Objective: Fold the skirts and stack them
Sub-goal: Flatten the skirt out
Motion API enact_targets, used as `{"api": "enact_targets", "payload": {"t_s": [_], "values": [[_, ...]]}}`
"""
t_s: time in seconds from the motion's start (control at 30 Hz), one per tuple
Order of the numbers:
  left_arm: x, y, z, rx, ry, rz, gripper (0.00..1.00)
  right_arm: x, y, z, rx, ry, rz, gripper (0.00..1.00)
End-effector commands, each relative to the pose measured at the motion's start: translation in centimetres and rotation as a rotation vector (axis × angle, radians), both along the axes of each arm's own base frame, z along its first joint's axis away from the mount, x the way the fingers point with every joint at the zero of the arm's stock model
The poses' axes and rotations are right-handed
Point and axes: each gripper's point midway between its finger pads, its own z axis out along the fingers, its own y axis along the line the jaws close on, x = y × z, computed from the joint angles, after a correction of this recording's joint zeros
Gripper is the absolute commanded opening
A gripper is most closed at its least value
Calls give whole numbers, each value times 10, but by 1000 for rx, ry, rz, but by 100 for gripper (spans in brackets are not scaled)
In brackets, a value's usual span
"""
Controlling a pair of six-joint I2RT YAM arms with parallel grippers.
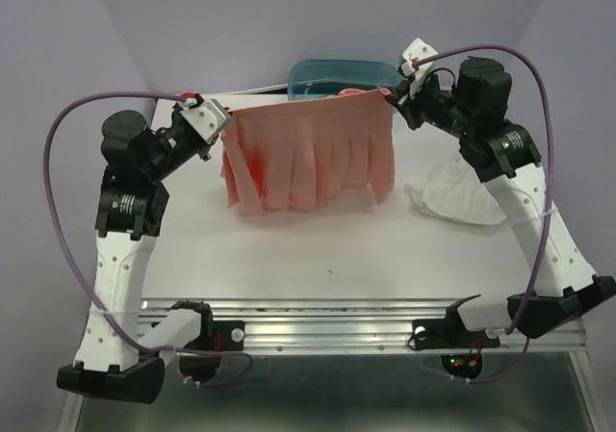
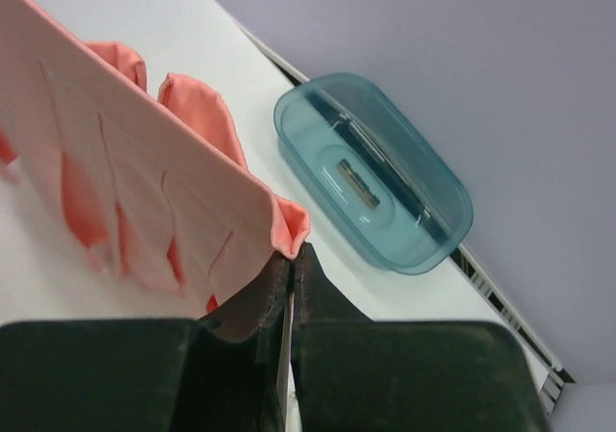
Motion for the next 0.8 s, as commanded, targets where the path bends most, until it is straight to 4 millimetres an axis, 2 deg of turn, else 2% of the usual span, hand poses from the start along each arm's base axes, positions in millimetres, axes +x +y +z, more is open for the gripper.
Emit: {"api": "enact_targets", "payload": {"t_s": [0.0,0.1,0.17,0.2,0.3,0.33,0.37,0.4,0.43,0.47,0.5,0.53,0.57,0.6,0.63,0.67,0.73,0.77], "values": [[-9,20,31,-104,-47,116,0,3,-25,34,17,-47,-111,1],[-1,19,35,-127,-38,121,0,20,-29,42,24,-86,-159,1],[17,18,31,-136,-18,133,0,41,-26,36,17,-95,-181,1],[35,17,21,-138,14,139,0,57,-24,30,10,-100,-198,1],[60,16,23,-139,16,150,0,85,-23,22,-3,-114,-241,1],[79,15,25,-144,15,156,0,95,-22,34,9,-154,-255,1],[89,14,26,-145,10,158,0,115,-20,21,-6,-138,-283,1],[98,16,29,-150,4,176,0,124,-20,24,2,-149,-297,1],[118,16,25,-149,5,187,0,134,-22,28,14,-162,-309,1],[125,17,38,-151,-25,194,0,148,-17,43,43,-194,-311,1],[131,18,43,-151,-36,201,0,156,-24,52,54,-215,-350,1],[141,20,63,-157,-90,210,0,154,-30,91,101,-292,-362,1],[144,20,73,-161,-111,215,0,165,-28,89,100,-298,-367,1],[151,23,78,-164,-125,231,0,166,-28,103,116,-329,-372,1],[150,23,90,-168,-151,232,0,165,-30,117,132,-363,-376,1],[144,25,113,-177,-202,232,0,156,-33,144,161,-422,-378,1],[133,25,131,-177,-244,222,0,143,-33,161,182,-456,-354,1],[127,24,131,-170,-247,211,0,134,-27,167,186,-465,-307,1]]}}
